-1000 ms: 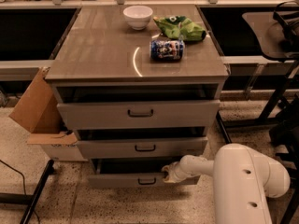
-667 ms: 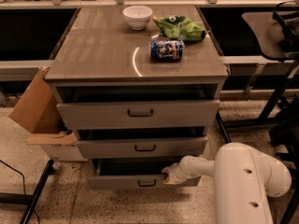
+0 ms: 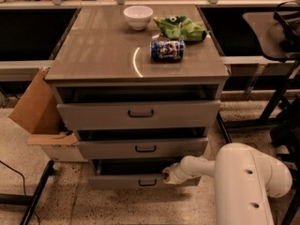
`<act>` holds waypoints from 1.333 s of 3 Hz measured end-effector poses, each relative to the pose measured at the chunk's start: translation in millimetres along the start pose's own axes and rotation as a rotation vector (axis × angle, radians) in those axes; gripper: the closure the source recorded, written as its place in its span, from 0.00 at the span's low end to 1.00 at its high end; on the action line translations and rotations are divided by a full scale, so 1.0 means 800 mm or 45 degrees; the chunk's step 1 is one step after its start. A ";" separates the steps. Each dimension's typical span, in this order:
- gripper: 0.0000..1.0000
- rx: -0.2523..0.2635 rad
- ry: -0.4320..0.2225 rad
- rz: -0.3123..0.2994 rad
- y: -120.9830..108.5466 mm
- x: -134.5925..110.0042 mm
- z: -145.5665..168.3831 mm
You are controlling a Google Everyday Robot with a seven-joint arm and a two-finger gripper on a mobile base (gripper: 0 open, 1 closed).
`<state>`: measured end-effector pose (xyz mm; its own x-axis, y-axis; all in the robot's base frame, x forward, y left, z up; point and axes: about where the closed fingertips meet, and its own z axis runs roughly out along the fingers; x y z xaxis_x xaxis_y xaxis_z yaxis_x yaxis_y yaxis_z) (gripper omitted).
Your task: Open bottom drawer
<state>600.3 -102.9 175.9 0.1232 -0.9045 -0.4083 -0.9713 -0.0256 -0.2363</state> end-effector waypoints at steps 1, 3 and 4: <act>0.60 0.000 0.000 0.000 0.000 -0.001 -0.001; 0.14 -0.005 -0.002 0.000 0.002 -0.002 0.001; 0.00 -0.008 -0.004 0.000 0.004 -0.002 0.003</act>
Offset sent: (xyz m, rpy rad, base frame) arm -0.0002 0.0002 0.0004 0.0001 0.0004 0.0002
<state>597.3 -100.2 173.9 0.1238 -0.9033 -0.4108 -0.9726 -0.0284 -0.2307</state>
